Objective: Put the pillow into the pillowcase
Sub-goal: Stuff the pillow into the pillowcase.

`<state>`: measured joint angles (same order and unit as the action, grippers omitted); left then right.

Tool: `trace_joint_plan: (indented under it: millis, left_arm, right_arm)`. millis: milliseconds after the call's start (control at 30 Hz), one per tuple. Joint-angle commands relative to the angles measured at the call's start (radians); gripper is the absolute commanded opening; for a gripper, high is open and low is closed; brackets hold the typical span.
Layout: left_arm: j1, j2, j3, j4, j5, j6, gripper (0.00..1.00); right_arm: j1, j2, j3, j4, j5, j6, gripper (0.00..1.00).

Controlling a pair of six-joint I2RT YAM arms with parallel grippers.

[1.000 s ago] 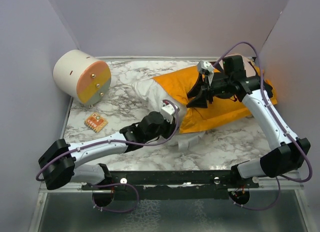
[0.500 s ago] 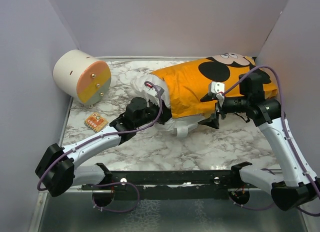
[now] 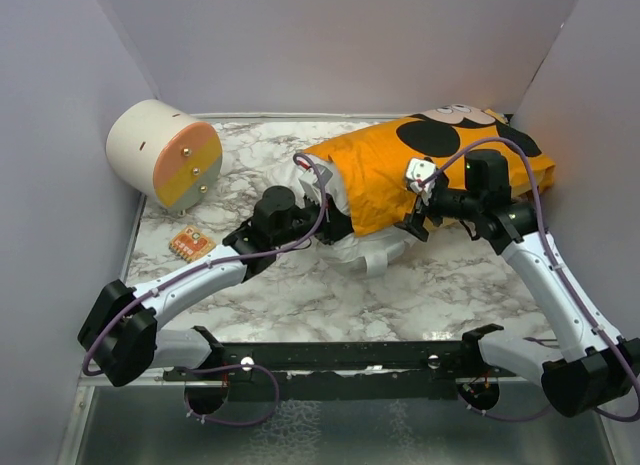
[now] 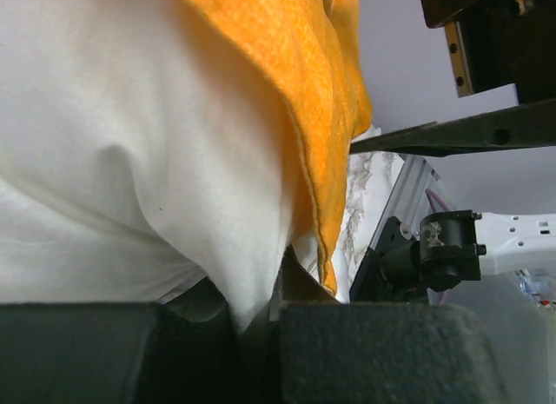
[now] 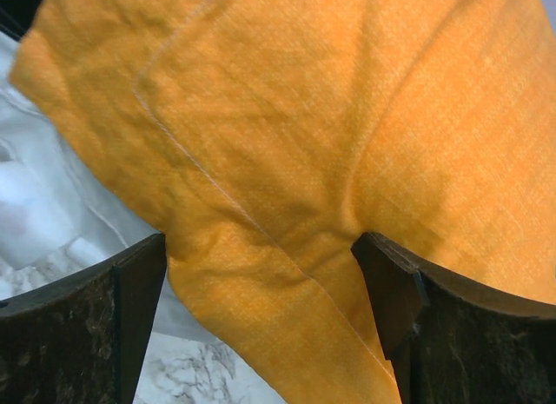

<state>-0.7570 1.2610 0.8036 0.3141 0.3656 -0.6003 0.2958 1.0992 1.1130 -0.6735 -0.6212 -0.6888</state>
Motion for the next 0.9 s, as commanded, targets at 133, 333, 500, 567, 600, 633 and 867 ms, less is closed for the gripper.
trace_joint_plan:
  millis: [133,333,500,567,600,633,867]
  left_arm:
    - [0.019,-0.045,0.041,0.154,0.080,-0.037,0.00]
    - [0.041,-0.069,0.009,0.140,0.064,-0.028,0.00]
    - [0.059,-0.053,0.016,0.142,0.081,-0.021,0.00]
    - [0.062,-0.038,0.035,0.147,0.094,-0.013,0.00]
    - [0.062,-0.031,0.052,0.146,0.098,-0.007,0.00]
    - [0.063,-0.019,0.074,0.138,0.102,0.006,0.00]
    - [0.088,0.062,0.265,-0.093,-0.124,0.252,0.00]
  right_arm:
    - [0.002,0.011,-0.044,0.152,0.246,0.031,0.75]
    - [0.002,0.018,0.060,0.033,-0.019,0.055,0.27]
    - [0.002,0.037,0.113,-0.032,-0.251,0.080,0.01]
    - [0.002,0.064,0.156,-0.043,-0.334,0.099,0.01]
    - [0.002,0.087,0.194,-0.045,-0.386,0.111,0.01]
    - [0.003,0.115,0.254,-0.054,-0.441,0.123,0.01]
    - [0.051,0.338,0.768,-0.060,-0.825,0.309,0.01]
